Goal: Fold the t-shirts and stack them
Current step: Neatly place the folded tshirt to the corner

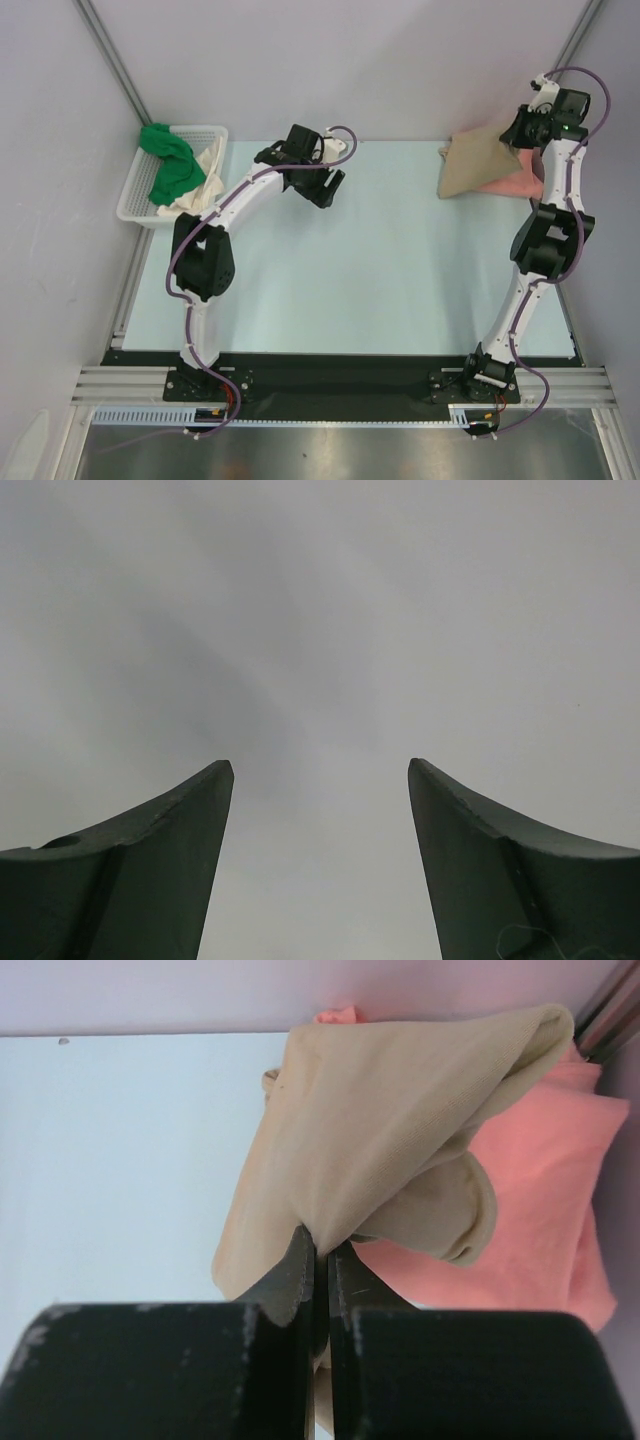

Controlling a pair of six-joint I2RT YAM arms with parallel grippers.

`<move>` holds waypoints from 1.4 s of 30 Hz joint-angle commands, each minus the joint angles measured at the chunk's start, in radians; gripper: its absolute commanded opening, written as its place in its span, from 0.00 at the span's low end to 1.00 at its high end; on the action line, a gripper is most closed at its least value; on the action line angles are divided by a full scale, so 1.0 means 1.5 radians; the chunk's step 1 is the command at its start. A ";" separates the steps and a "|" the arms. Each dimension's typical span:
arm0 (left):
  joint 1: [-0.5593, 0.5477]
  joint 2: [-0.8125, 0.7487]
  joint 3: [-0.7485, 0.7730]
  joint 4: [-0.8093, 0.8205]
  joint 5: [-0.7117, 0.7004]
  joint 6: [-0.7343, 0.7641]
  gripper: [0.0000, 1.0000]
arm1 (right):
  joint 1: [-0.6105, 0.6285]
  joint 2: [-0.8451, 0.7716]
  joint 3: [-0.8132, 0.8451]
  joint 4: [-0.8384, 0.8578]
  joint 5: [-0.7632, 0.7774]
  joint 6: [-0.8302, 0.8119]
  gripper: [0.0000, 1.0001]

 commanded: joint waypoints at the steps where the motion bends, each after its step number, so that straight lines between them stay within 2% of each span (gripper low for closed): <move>1: -0.008 -0.016 0.023 0.007 0.004 0.011 0.76 | -0.014 -0.012 0.043 0.039 0.003 -0.008 0.00; 13: -0.021 0.004 0.040 0.004 -0.003 0.014 0.77 | -0.039 0.039 0.083 0.044 0.023 -0.024 0.00; 26: -0.031 0.011 0.020 0.004 -0.028 0.025 0.77 | -0.030 0.104 0.121 0.078 0.200 -0.023 0.00; 42: -0.046 0.035 0.043 -0.003 -0.042 0.033 0.78 | -0.004 0.170 0.157 0.109 0.311 -0.042 0.00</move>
